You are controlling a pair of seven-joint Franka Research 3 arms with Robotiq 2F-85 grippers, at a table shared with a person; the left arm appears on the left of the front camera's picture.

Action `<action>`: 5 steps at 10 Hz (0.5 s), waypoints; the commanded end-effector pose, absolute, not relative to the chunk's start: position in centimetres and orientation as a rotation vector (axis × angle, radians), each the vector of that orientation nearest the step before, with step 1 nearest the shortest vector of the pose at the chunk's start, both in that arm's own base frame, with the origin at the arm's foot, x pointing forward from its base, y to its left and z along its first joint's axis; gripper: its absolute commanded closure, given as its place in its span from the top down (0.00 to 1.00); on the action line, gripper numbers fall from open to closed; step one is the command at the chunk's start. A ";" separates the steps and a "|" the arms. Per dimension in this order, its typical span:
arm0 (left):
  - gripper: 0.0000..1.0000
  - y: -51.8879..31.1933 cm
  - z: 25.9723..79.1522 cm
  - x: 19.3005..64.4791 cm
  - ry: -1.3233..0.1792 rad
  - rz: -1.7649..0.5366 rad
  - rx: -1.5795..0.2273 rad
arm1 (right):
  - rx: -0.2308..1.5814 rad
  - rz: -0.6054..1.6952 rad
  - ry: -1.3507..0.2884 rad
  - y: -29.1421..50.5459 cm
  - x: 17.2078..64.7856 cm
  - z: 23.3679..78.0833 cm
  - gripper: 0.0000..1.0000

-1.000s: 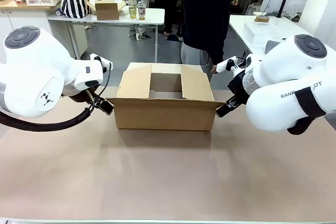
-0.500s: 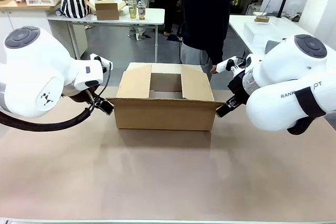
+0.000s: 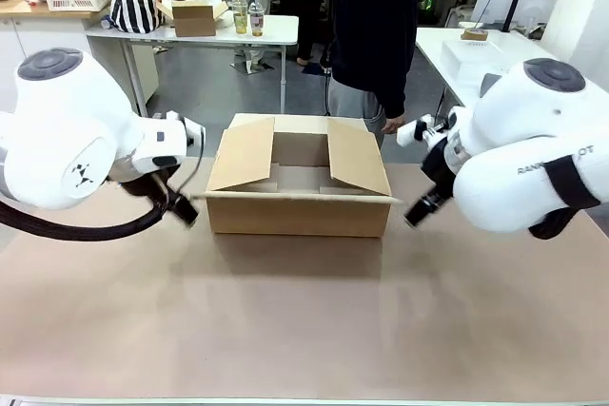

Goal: Pack the gift set into the box.
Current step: Place both hands on the side flaps of the Package Box and spread them outward.

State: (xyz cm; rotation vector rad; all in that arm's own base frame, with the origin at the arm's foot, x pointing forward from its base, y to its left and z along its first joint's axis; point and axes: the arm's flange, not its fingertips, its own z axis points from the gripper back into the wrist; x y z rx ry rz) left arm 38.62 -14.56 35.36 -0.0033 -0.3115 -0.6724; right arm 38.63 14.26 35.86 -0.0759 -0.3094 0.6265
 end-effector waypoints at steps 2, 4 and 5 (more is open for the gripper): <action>1.00 -9.9 40.6 32.1 -0.055 -0.948 0.127 | -0.265 0.622 -0.103 12.5 34.4 43.9 1.00; 1.00 -7.5 46.6 28.1 -0.377 -0.824 0.065 | -0.169 0.536 -0.365 12.6 31.4 49.5 1.00; 1.00 -6.8 49.5 26.5 -0.478 -0.696 0.085 | -0.083 0.496 -0.466 12.9 30.1 52.3 1.00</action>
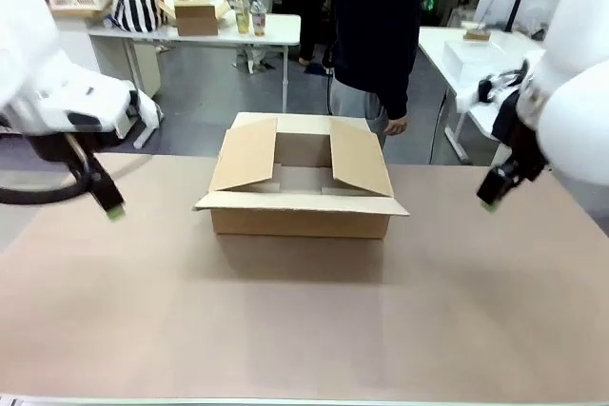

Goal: Pack the gift set into the box.
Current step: Place both hands on the side flaps of the Package Box and spread them outward.

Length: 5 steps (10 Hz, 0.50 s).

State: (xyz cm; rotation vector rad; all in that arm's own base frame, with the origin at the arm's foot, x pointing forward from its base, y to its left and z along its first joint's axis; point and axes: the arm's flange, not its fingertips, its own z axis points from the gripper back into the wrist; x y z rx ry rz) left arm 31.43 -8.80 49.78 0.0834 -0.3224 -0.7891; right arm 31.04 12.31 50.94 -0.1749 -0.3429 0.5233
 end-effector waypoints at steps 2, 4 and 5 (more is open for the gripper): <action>1.00 -7.5 54.7 25.8 -0.716 -0.571 -0.057 | -0.056 0.321 -0.581 13.1 29.6 56.1 1.00; 1.00 -7.1 57.6 27.1 -0.598 -0.604 -0.005 | -0.102 0.474 -0.443 12.8 29.5 54.5 1.00; 1.00 -7.1 57.6 27.1 -0.598 -0.604 -0.005 | -0.102 0.474 -0.443 12.8 29.5 54.5 1.00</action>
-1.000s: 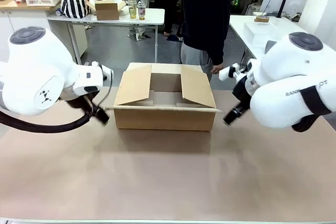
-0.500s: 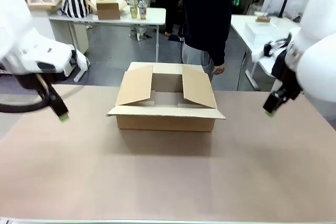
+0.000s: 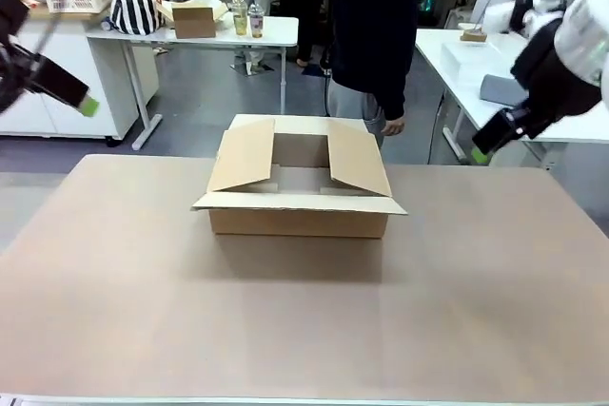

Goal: Pack the gift set into the box.
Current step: Place both hands on the side flaps of the Package Box and spread them outward.

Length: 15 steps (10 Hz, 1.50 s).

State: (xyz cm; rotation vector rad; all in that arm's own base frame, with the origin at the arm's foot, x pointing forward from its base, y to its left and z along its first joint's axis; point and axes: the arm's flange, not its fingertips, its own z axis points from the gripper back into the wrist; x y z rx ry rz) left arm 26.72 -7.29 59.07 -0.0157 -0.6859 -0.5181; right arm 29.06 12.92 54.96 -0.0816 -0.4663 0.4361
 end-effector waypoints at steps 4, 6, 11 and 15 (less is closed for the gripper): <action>1.00 -7.6 57.9 27.7 -0.560 -0.591 -0.227 | 0.083 0.338 -0.420 12.1 30.1 54.2 1.00; 1.00 -5.2 57.4 28.8 -0.547 -0.500 -0.689 | 0.705 0.127 -0.524 9.8 30.5 55.5 1.00; 1.00 -1.2 55.2 30.4 -0.564 -0.141 -1.282 | 1.405 -0.190 -0.527 4.4 30.8 55.3 1.00; 1.00 0.3 56.1 30.8 -0.550 -0.135 -1.285 | 1.205 -0.150 -0.477 2.8 31.9 58.6 1.00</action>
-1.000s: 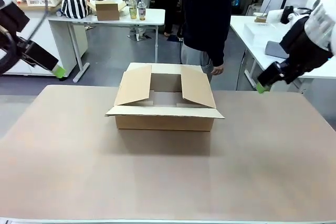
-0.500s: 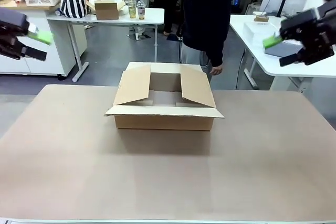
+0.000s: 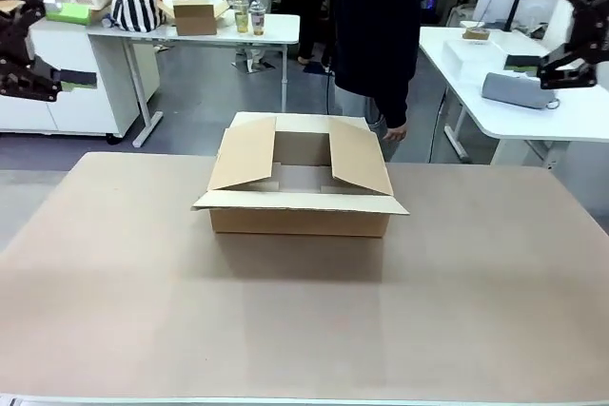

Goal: Pack the gift set into the box.
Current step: Place both hands on the side flaps of the Package Box and spread them outward.

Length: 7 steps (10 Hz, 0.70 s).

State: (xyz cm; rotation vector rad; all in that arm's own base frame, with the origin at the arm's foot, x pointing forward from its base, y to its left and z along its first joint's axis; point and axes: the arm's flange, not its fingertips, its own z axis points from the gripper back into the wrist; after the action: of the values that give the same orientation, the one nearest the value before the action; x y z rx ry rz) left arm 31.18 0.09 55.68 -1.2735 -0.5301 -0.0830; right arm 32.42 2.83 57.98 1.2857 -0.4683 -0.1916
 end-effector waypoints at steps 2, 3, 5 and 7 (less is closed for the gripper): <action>1.00 0.3 56.1 30.8 -0.550 -0.135 -1.285 | 1.205 -0.150 -0.477 2.8 31.9 58.6 1.00; 1.00 0.3 56.1 30.8 -0.550 -0.135 -1.285 | 1.205 -0.150 -0.477 2.8 31.9 58.6 1.00; 1.00 0.4 56.1 30.3 -0.525 -0.117 -1.269 | 1.205 -0.150 -0.477 2.8 31.9 58.6 1.00; 1.00 -3.7 58.0 33.7 -0.389 -0.020 -1.116 | 1.205 -0.150 -0.477 2.8 31.9 58.6 1.00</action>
State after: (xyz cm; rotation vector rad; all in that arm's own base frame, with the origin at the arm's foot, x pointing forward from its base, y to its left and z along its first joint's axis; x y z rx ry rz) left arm 31.56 -1.55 56.31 -1.1875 -0.4583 -0.0657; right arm 31.70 2.68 58.43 1.2011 -0.4646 -0.1703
